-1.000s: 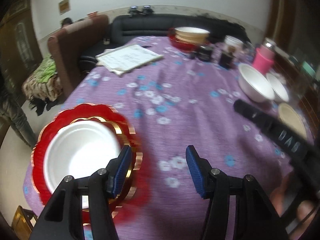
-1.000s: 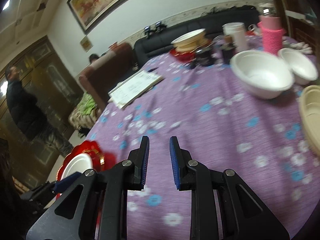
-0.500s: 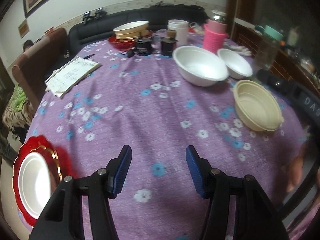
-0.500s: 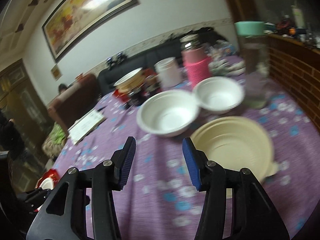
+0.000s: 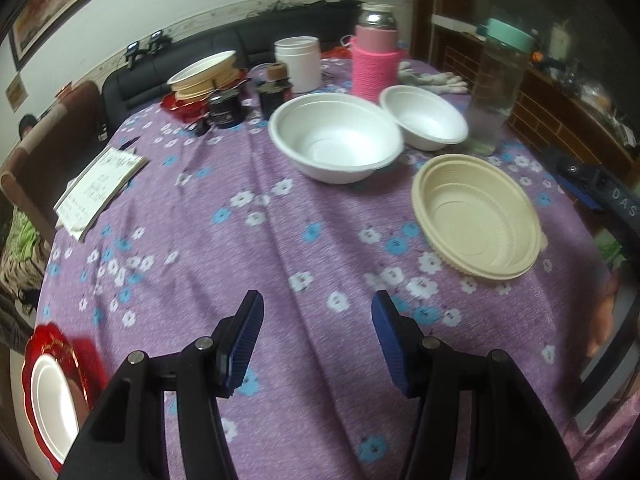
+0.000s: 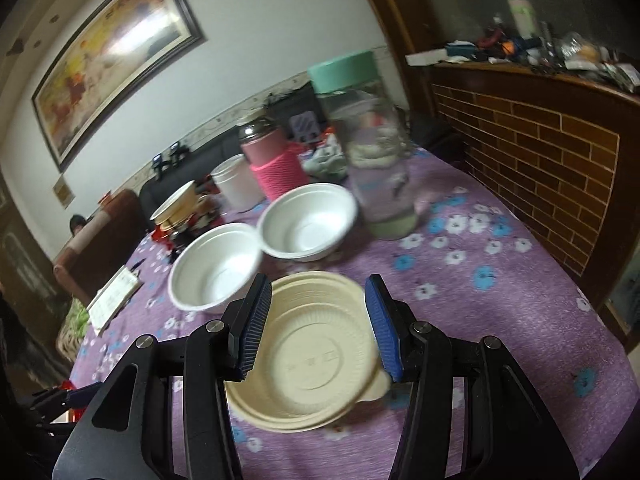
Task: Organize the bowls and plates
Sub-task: 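Move both grippers to the rim of the large beige plastic bowl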
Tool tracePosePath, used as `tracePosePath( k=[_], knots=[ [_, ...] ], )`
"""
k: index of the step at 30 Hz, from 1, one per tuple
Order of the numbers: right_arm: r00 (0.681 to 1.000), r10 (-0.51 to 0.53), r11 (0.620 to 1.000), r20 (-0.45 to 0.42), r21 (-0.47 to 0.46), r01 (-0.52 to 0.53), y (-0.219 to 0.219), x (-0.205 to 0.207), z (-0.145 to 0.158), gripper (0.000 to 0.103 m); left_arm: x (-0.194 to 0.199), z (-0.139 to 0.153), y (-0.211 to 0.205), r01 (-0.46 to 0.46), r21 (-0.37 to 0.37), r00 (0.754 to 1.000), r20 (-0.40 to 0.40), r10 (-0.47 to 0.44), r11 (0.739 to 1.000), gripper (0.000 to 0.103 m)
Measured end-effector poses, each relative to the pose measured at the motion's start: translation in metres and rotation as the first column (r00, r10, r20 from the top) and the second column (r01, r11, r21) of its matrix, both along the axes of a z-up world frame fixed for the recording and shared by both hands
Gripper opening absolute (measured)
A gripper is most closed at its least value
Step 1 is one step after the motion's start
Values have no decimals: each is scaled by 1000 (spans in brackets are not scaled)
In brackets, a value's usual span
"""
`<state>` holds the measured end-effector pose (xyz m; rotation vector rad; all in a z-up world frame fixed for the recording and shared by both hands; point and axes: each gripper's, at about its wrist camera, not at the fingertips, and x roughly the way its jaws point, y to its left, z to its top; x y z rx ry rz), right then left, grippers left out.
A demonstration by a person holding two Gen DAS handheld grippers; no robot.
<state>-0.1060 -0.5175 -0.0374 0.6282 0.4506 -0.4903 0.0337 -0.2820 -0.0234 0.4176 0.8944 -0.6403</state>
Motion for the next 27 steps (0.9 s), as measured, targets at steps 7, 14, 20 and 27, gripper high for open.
tracePosePath(
  k=[7,14,20,27],
  knots=[
    [1000,-22,998,-8,61,22,-21,-3,-14,49,10,-2,-30,29,-1,1000,-2,-29,1000,56],
    [1000,6,987,5,159,-7,-35,-4,-27,49,30,-1,-48,5,-47,1000,-22,-6,999,56],
    [1000,20,981,5,192,-21,-38,-3,-30,49,29,-3,-69,41,-55,999,-30,-42,998,57],
    [999,22,977,-50,212,-11,-41,4,-40,49,30,-11,-89,51,-52,998,-35,-52,997,57]
  ],
)
